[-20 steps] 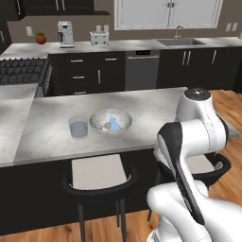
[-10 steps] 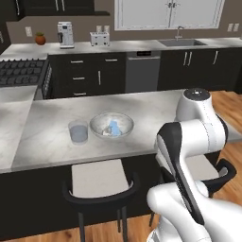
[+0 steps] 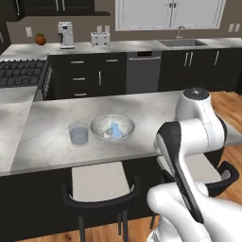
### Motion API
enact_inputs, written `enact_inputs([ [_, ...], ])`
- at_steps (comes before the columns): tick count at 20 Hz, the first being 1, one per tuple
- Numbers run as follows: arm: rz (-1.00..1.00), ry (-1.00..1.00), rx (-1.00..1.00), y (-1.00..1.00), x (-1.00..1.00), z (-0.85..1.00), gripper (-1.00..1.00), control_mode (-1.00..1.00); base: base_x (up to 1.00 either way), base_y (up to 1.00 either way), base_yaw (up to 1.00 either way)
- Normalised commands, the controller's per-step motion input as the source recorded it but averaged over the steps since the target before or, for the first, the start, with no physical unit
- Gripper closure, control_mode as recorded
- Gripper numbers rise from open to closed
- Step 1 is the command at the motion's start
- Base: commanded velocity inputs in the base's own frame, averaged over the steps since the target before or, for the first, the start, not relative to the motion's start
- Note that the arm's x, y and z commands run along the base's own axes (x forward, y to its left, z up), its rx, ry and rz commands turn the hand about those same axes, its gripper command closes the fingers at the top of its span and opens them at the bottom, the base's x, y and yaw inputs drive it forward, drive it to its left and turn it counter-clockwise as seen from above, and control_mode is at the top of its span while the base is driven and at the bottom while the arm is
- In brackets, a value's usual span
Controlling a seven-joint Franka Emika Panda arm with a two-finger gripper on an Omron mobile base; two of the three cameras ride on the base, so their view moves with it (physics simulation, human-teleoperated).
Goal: There are four ice cubes in the ice bowl. Place two ice cubes in each glass of water.
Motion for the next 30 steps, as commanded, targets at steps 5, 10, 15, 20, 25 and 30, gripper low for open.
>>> enact_inputs([
  [5, 0.0, -0.03, 0.01, 0.0, 0.41, 0.0, -1.0, -1.0, 0.0, 0.0, 0.0],
  [10, 0.0, -0.11, 0.03, 0.02, 0.45, 0.0, -1.0, -1.0, 0.0, 0.0, 0.0],
  [15, 0.0, -0.09, 0.04, 0.25, 0.38, 0.0, -1.0, -1.0, 0.0, 0.0, 0.0],
  [20, -0.02, -0.05, 0.03, 0.35, 0.26, 0.0, -1.0, -1.0, 0.0, 0.0, 0.0],
  [25, 0.01, -0.03, 0.0, 0.22, 0.34, 0.0, -1.0, -1.0, 0.0, 0.0, 0.0],
  [30, 0.03, -0.04, 0.01, 0.09, 0.43, 0.0, -1.0, -1.0, 0.0, 0.0, 0.0],
])
